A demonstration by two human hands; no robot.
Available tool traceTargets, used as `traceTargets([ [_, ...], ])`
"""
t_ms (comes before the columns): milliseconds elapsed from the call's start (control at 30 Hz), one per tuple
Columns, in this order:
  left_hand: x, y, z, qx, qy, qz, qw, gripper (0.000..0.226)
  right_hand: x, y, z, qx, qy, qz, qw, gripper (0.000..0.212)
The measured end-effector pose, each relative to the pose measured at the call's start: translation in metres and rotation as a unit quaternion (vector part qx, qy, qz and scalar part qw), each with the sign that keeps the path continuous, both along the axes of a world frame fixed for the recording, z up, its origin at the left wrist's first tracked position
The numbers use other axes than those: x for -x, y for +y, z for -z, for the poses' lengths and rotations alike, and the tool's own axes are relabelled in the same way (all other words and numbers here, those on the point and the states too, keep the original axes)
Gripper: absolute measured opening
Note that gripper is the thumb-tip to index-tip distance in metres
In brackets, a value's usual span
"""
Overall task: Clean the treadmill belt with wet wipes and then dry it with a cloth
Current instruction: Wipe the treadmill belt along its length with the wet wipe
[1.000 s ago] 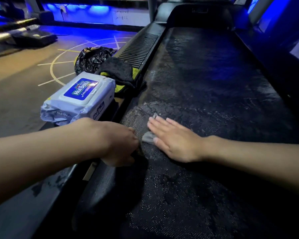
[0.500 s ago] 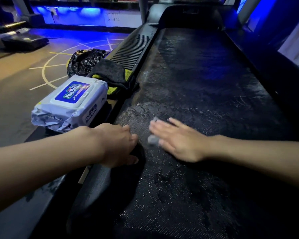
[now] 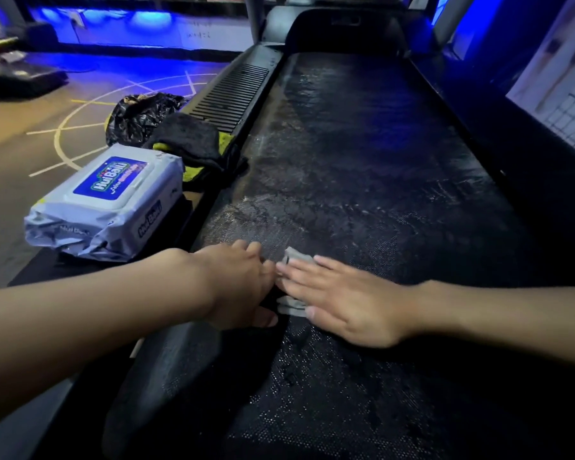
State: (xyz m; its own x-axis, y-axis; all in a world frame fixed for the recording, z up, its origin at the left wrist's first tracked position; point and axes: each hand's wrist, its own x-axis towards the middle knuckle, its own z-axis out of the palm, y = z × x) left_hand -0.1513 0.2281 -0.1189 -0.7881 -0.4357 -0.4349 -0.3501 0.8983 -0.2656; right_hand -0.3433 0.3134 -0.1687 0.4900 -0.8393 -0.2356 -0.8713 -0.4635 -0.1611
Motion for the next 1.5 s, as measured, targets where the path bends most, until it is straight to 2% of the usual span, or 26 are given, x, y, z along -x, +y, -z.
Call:
traceTargets([
  [133, -0.001, -0.006, 0.005, -0.034, 0.03, 0.021, 0.999, 0.07, 0.018, -0.018, -0.002, 0.026, 0.035, 0.111, 0.993, 0.058],
  [300, 0.005, -0.003, 0.007, -0.044, 0.067, 0.009, 0.997, 0.064, 0.015, 0.013, -0.001, -0.001, 0.011, 0.021, 1.0, 0.056],
  [433, 0.013, -0.001, 0.007, -0.015, 0.057, -0.002, 0.998, 0.066, 0.029, -0.011, -0.003, 0.015, 0.029, 0.134, 0.99, 0.057],
  [600, 0.019, 0.002, 0.007, -0.027, 0.06, -0.003, 0.998, 0.061, 0.027, 0.019, -0.001, -0.003, -0.004, 0.042, 0.999, 0.056],
  [733, 0.023, 0.005, 0.001, -0.021, 0.049, -0.009, 0.999, 0.063, 0.047, -0.005, -0.002, 0.0, 0.027, 0.179, 0.983, 0.055],
  [867, 0.031, 0.008, 0.0, -0.025, 0.046, -0.027, 0.998, 0.068, 0.036, 0.028, -0.001, -0.019, 0.009, 0.068, 0.997, 0.056],
  [900, 0.033, 0.009, 0.0, -0.023, 0.044, -0.026, 0.998, 0.068, 0.043, 0.026, -0.003, -0.022, 0.014, 0.069, 0.997, 0.056],
  [1000, 0.04, 0.007, 0.0, -0.032, 0.048, -0.024, 0.998, 0.069, 0.06, 0.009, -0.007, -0.006, 0.04, 0.179, 0.983, 0.057],
  [1033, 0.044, 0.007, 0.001, -0.04, 0.057, -0.019, 0.997, 0.068, 0.057, 0.013, -0.008, -0.006, 0.041, 0.187, 0.982, 0.058],
  [1167, 0.059, 0.006, 0.006, -0.053, 0.096, -0.019, 0.994, 0.068, 0.042, 0.057, -0.006, -0.015, 0.03, 0.081, 0.996, 0.057],
  [1200, 0.063, 0.006, 0.007, -0.054, 0.103, -0.022, 0.993, 0.069, 0.053, 0.054, -0.006, -0.012, 0.037, 0.089, 0.995, 0.057],
  [1300, 0.073, 0.006, 0.008, -0.053, 0.093, -0.032, 0.994, 0.073, 0.078, 0.033, -0.008, -0.018, 0.056, 0.205, 0.977, 0.058],
  [1333, 0.074, 0.006, 0.009, -0.054, 0.09, -0.032, 0.994, 0.075, 0.078, 0.036, -0.008, -0.019, 0.053, 0.207, 0.977, 0.058],
  [1433, 0.075, 0.011, 0.012, -0.056, 0.098, -0.02, 0.993, 0.071, 0.059, 0.062, -0.01, -0.041, 0.031, 0.12, 0.991, 0.061],
  [1500, 0.076, 0.015, 0.014, -0.047, 0.099, -0.012, 0.994, 0.068, 0.065, 0.061, -0.009, -0.032, 0.021, 0.13, 0.991, 0.06],
])
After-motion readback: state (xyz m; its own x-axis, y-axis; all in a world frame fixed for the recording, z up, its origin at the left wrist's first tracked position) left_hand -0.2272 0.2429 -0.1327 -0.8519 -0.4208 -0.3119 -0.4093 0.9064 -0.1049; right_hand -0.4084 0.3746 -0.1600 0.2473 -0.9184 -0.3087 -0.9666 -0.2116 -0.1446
